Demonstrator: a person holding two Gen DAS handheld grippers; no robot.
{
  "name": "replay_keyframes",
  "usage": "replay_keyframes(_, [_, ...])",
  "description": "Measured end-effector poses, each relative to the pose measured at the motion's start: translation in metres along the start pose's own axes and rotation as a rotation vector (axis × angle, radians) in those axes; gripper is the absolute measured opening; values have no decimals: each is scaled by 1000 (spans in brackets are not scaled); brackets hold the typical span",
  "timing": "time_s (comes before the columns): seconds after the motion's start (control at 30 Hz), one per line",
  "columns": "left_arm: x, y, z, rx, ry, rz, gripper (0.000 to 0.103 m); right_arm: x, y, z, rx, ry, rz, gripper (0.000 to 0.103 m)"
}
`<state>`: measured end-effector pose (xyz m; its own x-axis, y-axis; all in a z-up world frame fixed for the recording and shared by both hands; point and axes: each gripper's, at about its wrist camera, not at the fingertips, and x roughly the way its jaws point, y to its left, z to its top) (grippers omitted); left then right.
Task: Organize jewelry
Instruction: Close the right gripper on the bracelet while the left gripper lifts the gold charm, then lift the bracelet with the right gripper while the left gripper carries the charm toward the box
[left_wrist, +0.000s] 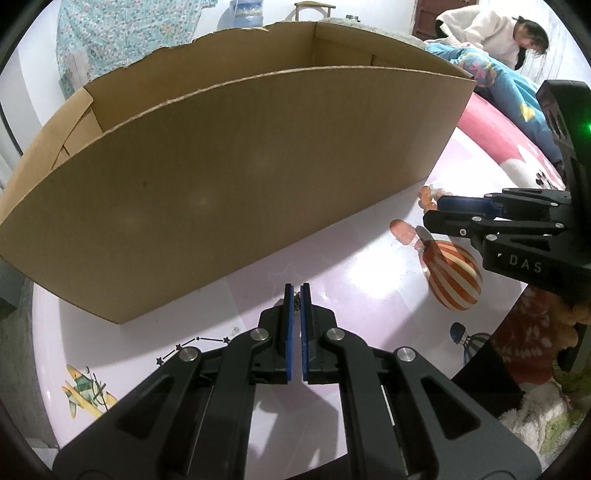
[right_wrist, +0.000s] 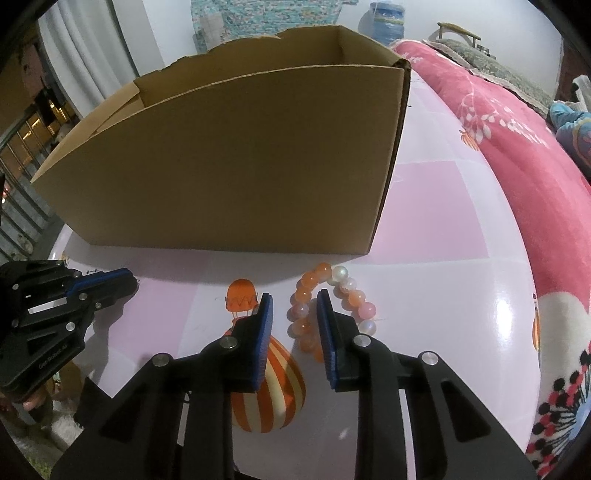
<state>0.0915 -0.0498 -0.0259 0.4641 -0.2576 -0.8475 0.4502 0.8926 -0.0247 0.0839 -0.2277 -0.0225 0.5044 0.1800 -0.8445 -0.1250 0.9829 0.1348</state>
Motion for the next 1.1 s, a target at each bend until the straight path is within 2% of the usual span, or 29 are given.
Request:
replay_keyframes(0.7, [5,-4,2,3,4,10,2,1,0,2,-1,-3,-14,21])
replay_keyframes(0.87, [6,-6,1,3,4,12,2,1,-6,3,18,-2,-10,10])
replay_keyframes(1.1, [6,-7,1,6,4,16,2,0,-9,2,42,-5,9,10])
